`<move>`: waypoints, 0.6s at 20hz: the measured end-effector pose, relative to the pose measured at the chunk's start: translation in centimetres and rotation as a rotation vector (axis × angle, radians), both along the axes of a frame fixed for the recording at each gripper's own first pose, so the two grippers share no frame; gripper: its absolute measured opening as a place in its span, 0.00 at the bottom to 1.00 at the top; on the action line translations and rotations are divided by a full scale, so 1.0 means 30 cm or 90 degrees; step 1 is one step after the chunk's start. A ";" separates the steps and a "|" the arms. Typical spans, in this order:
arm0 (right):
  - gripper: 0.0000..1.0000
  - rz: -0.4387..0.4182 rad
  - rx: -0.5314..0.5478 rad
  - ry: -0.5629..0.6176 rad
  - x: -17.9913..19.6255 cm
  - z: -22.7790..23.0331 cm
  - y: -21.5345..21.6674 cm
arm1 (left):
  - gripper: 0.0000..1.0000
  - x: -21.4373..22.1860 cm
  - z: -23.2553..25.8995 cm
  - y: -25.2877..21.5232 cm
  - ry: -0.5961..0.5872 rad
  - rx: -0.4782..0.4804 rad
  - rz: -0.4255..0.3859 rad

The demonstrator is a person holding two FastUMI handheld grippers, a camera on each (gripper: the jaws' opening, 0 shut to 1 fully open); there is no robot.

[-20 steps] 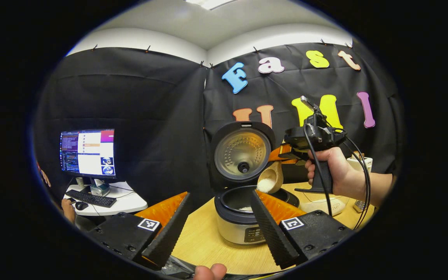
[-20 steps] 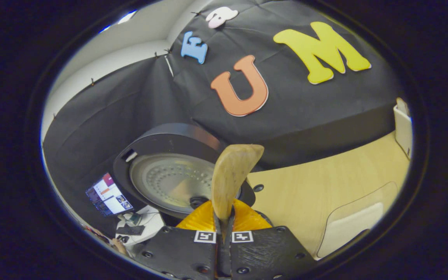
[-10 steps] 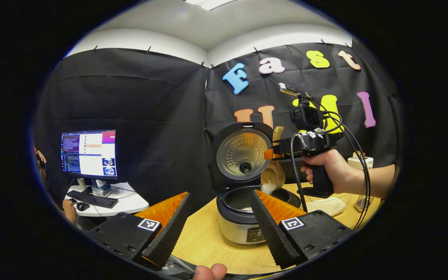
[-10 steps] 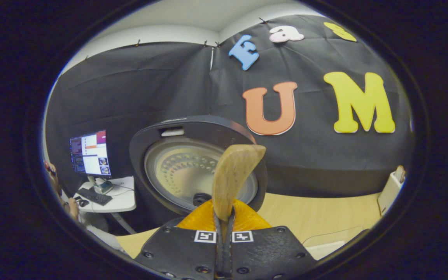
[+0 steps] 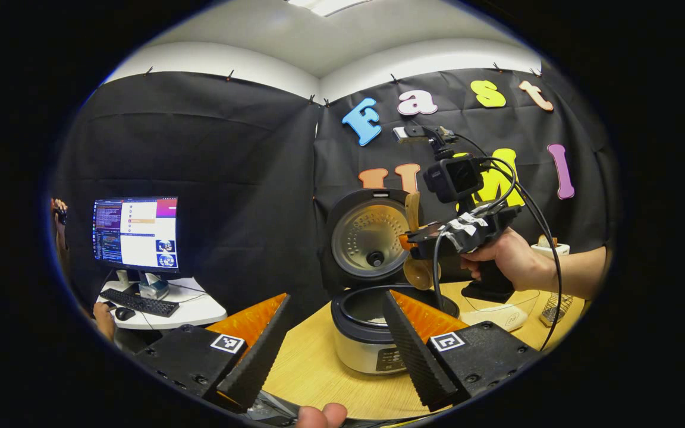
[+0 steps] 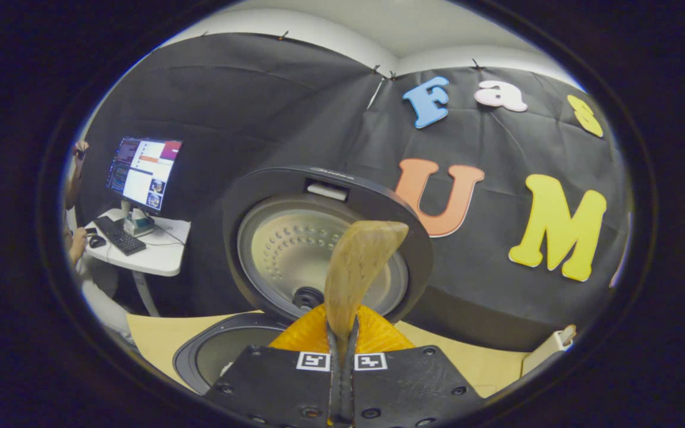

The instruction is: Close the left gripper, press the button to open the rice cooker; take a wooden spoon from the chopstick holder with the right hand, scoop a spoonful of rice and pour it into the rice cooker, then put the wooden spoon back into the chopstick holder.

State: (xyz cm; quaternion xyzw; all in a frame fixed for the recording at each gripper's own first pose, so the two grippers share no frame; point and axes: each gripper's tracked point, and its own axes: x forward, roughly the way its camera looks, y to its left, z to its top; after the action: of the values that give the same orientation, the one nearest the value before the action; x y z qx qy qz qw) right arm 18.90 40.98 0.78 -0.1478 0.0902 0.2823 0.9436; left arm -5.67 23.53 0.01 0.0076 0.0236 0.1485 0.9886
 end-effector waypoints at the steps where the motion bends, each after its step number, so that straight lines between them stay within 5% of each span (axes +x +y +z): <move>1: 0.02 0.001 0.005 0.008 -0.004 -0.003 -0.003 | 0.98 0.004 -0.005 -0.007 0.003 -0.005 -0.003; 12: 0.00 0.005 0.208 0.194 -0.002 0.011 -0.131 | 0.98 0.005 0.017 -0.028 -0.014 0.003 -0.011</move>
State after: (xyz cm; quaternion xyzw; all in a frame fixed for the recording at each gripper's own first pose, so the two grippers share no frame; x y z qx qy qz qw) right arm 18.83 37.04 1.11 0.0513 0.1841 0.3162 0.9292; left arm -5.51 22.69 0.52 0.0087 0.0124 0.1397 0.9901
